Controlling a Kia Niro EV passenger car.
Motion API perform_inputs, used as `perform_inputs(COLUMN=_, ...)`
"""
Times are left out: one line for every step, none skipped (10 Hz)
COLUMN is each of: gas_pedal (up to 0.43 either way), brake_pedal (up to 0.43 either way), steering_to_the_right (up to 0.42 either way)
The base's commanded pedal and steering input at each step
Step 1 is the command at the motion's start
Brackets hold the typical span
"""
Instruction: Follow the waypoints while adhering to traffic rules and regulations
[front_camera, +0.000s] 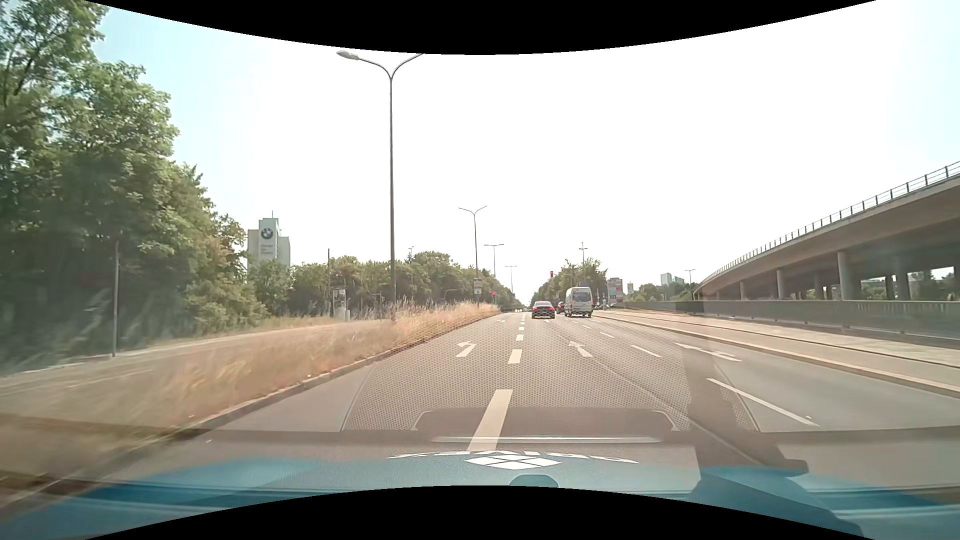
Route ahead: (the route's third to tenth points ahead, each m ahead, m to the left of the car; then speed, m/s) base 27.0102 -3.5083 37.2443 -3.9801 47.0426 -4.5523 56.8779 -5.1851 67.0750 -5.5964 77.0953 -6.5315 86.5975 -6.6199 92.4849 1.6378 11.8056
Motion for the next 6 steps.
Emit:
perform_inputs(gas_pedal=0.000, brake_pedal=0.165, steering_to_the_right=-0.012)
perform_inputs(gas_pedal=0.000, brake_pedal=0.165, steering_to_the_right=-0.011)
perform_inputs(gas_pedal=0.000, brake_pedal=0.165, steering_to_the_right=-0.009)
perform_inputs(gas_pedal=0.000, brake_pedal=0.165, steering_to_the_right=-0.009)
perform_inputs(gas_pedal=0.000, brake_pedal=0.177, steering_to_the_right=-0.007)
perform_inputs(gas_pedal=0.000, brake_pedal=0.189, steering_to_the_right=-0.004)
